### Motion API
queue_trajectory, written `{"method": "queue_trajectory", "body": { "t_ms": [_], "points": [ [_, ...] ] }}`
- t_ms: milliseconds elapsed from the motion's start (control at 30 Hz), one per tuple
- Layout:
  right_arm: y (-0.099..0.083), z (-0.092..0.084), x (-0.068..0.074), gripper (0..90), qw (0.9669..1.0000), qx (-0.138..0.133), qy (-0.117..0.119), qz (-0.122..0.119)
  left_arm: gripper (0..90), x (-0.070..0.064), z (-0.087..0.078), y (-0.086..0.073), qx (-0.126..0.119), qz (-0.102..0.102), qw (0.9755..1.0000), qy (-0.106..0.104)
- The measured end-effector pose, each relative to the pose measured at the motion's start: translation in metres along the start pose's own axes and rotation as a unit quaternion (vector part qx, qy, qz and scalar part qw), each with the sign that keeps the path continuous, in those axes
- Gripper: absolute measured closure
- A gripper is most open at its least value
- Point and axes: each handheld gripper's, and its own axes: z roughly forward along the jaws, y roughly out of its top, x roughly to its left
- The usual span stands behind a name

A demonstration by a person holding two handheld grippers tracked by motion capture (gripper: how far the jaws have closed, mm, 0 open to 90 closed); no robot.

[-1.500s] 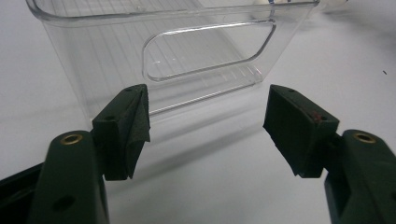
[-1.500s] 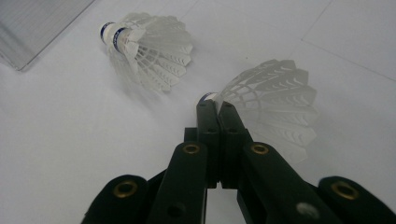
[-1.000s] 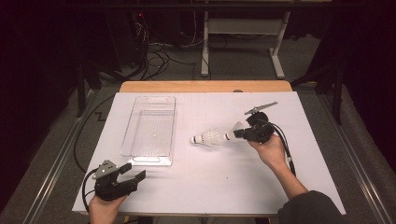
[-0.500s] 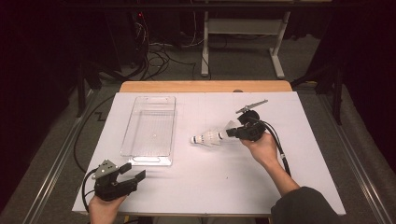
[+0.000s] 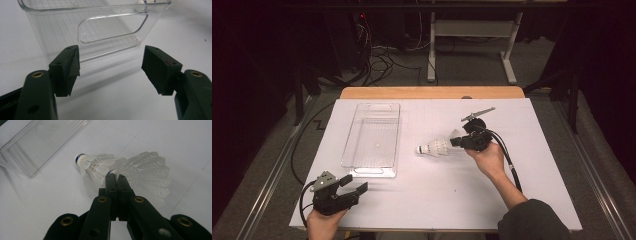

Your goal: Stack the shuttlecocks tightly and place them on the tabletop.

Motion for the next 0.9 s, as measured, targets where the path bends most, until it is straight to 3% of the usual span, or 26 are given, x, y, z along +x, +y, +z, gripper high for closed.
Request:
{"method": "queue_trajectory", "body": {
  "t_ms": [900],
  "points": [
    [-0.004,0.012,0.001,90.0,0.9998,0.015,0.007,0.011,31.2,0.001,-0.001,0.0,-0.002,-0.001,1.0,0.001]
  ]
}}
